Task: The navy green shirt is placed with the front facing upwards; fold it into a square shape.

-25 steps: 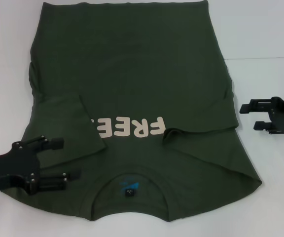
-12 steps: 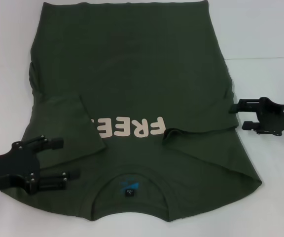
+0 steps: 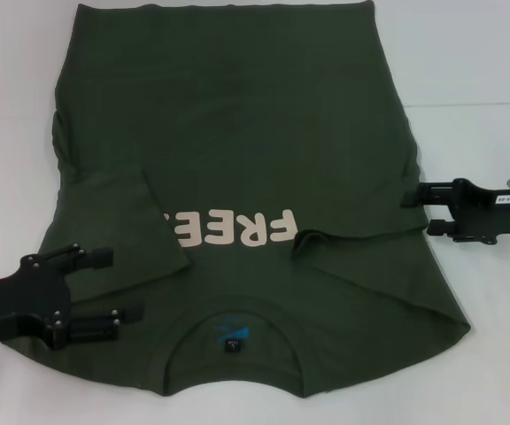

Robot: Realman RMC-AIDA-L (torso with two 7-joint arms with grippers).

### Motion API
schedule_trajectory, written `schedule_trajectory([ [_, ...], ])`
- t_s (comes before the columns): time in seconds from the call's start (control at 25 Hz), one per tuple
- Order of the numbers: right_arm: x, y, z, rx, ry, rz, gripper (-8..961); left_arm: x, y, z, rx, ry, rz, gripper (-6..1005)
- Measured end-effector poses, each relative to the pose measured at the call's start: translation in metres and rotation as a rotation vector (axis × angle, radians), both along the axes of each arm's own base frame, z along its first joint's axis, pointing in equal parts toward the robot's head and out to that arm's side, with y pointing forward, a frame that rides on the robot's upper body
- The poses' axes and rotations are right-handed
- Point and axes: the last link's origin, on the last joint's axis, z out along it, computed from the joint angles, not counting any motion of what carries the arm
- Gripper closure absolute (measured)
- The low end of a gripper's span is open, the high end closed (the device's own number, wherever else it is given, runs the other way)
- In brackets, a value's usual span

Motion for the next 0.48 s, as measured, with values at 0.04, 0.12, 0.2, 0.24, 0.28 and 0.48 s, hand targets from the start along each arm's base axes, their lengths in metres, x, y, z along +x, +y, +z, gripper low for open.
schedule_trajectory([
  [0.04, -0.0002, 0.0001, -0.0009, -0.002, -0.005, 0.002, 189, 0.0000, 0.0000, 0.0000, 0.000, 0.000, 0.000, 53],
  [0.12, -0.0005, 0.0004, -0.0024, -0.004, -0.013, 0.007, 189, 0.0002, 0.0002, 0.0001, 0.001, -0.001, -0.001, 54],
  [0.2, -0.0008, 0.0008, -0.0034, -0.003, -0.019, 0.013, 189, 0.0005, 0.0004, 0.0001, 0.001, -0.001, -0.002, 54],
  [0.24, -0.0010, 0.0009, -0.0039, -0.003, -0.020, 0.014, 189, 0.0007, 0.0006, 0.0001, 0.001, -0.001, -0.002, 54],
  [0.28, -0.0014, 0.0011, -0.0044, -0.002, -0.020, 0.014, 189, 0.0007, 0.0006, 0.0001, 0.001, -0.001, -0.002, 53],
  [0.48, -0.0070, 0.0043, -0.0072, -0.001, -0.018, 0.028, 189, 0.0012, 0.0011, 0.0001, 0.000, -0.001, -0.004, 53],
])
